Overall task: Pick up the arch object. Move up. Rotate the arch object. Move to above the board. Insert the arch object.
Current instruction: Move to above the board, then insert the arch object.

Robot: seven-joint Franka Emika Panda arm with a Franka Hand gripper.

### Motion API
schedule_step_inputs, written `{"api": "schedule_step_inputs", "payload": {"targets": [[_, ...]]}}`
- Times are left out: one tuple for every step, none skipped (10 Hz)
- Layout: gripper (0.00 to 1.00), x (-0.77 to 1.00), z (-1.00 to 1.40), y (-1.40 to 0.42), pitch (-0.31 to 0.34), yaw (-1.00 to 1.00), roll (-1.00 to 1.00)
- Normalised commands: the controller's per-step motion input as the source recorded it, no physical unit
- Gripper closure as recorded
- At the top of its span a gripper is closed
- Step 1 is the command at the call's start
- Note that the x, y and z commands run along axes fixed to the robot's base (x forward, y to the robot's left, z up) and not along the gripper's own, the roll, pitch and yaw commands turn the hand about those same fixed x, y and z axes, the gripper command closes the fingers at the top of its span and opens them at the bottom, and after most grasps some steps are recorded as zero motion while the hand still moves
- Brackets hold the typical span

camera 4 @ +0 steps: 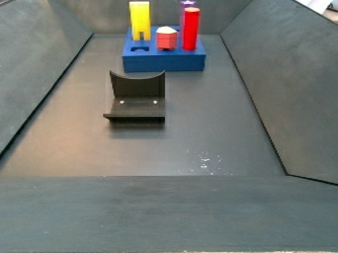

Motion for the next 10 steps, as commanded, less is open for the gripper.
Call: {"api": "schedule_step_inputs", "payload": {"targets": [[1.0,0.49,0.01,-1.0,0.023,-0.04,-0.01],[1.0,0.49,0.01,-1.0,0.026,-0.01,0.0],[1.0,0.51,0.02,-1.0,0.029,0.0,-0.03],[1.0,0.51,0.01,-1.0,0.031,0.01,0.0],[1.0,0.54,0.01,-1.0,0.04,0.01,0.01],[1.0,0.53,0.01,-0.93,0.044,0.01,0.01],[1.0,0.35,0.01,-0.55,0.057,0.01,0.03],[1.0,0.22,0.02,-0.33,0.057,0.01,0.04],[1.0,0.12,0.03,-0.17,0.049,0.01,0.05],[1.0,0.0,-0.06,0.0,0.0,0.0,0.0]]}}
